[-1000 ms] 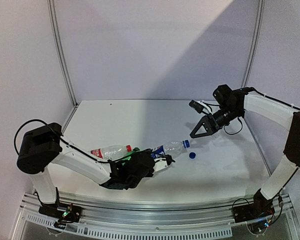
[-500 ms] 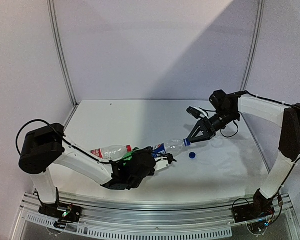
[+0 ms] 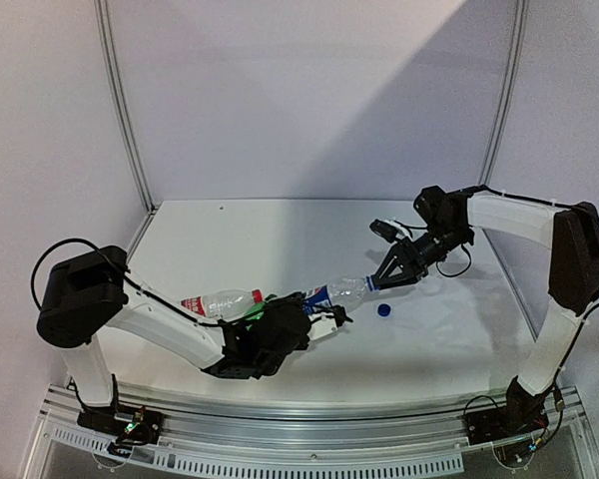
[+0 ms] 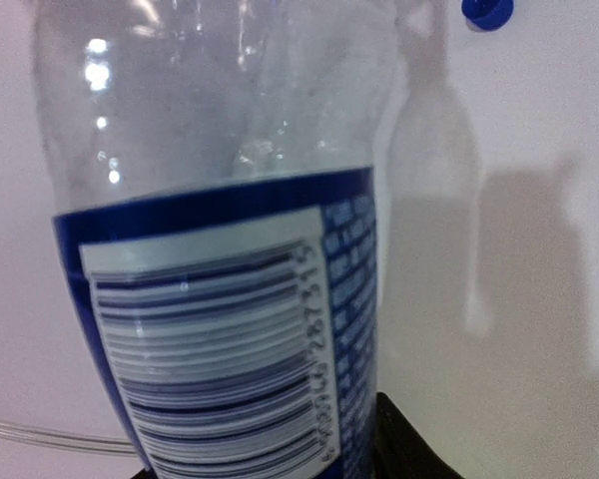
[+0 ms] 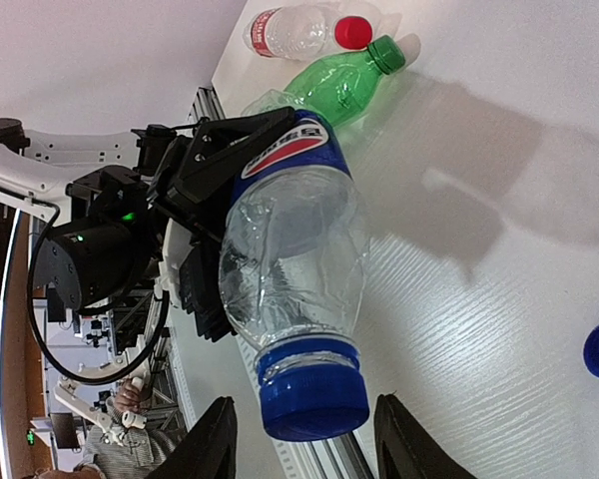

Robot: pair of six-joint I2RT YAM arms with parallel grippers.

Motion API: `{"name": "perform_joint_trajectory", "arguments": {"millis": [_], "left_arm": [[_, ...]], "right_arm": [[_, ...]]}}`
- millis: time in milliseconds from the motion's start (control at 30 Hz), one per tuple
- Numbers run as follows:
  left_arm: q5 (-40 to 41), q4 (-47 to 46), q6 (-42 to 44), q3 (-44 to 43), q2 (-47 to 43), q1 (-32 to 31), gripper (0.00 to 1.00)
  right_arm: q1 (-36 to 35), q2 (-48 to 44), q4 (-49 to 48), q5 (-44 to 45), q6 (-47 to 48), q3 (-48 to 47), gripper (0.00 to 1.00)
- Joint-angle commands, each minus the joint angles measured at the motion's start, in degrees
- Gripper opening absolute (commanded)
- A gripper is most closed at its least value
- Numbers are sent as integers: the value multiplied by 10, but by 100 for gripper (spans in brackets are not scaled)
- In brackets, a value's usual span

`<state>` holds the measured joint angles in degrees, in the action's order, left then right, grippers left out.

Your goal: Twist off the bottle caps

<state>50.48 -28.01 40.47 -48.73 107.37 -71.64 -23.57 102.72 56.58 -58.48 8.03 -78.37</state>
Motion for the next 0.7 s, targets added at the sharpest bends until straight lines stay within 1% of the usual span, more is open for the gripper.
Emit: {"name": "perform_joint_trajectory", "arguments": {"millis": [0, 133, 267, 333, 400, 500, 600, 667], "left_arm": [[-2, -14, -9, -4, -18, -10, 46], [-3, -14, -9, -4, -17, -10, 46], [-4, -14, -12, -3, -20, -10, 46], [-12, -18, -18, 1, -24, -9, 46], [-36, -25, -33, 10, -31, -5, 46], [-96, -15, -68, 20, -46, 0, 46], [-147, -5, -90, 29, -63, 5, 46], [-185, 5, -97, 36, -74, 7, 47]], "right_arm": [[1, 8, 3, -19, 8, -16, 47], [1, 5, 3, -26, 10, -18, 41], [0, 11, 22, -46, 33, -22, 29], [0, 14, 41, -62, 67, -28, 21], [1, 11, 42, -55, 126, -28, 17], [0, -8, 10, 12, 207, -28, 13], [0, -39, -27, 97, 324, -22, 13], [-1, -64, -47, 134, 410, -5, 13]]}}
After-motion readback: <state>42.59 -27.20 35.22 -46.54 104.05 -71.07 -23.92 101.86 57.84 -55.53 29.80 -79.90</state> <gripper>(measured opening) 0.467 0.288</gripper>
